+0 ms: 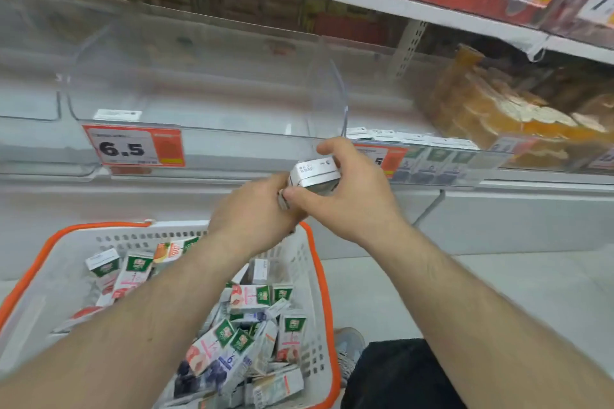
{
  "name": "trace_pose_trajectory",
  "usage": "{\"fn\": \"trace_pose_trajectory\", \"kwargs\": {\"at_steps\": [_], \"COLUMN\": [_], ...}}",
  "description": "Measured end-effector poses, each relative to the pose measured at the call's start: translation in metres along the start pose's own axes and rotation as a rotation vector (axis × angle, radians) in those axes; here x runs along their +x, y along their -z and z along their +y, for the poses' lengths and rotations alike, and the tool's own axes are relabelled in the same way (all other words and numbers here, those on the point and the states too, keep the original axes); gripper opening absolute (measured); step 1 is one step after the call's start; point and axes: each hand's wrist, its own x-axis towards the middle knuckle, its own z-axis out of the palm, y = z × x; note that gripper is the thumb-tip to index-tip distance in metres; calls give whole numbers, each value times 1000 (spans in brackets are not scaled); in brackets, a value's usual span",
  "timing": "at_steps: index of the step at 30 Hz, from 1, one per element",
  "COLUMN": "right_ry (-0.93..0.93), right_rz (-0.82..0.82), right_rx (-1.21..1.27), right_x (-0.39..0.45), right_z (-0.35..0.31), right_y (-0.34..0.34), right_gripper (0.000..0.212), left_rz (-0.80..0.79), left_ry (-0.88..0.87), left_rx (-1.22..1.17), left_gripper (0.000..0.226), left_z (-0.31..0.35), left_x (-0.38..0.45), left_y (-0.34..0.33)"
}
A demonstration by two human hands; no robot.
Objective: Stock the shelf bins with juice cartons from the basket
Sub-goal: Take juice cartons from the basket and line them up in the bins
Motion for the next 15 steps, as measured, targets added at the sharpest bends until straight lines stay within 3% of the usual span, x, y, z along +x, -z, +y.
{"fn": "trace_pose_trajectory", "kwargs": {"at_steps": [3, 6, 10, 15], "right_ry": [-27, -173, -243, -216], "right_rz": [151, 260, 483, 850], "right_rx": [-11, 127, 258, 177], "right_x": [6, 17, 31, 60], "right_z": [16, 37, 64, 112], "right_y": [19, 40, 76, 127], "right_gripper": [49, 51, 51, 45], "left_rz": [40, 76, 71, 5], "left_ry": [-30, -95, -157, -162], "left_rx": [-35, -147, -176, -45], "left_gripper": [20, 27, 68, 84], "left_z": [34, 65, 91, 96], "left_x": [13, 24, 39, 56], "left_y": [-12, -26, -37, -48]}}
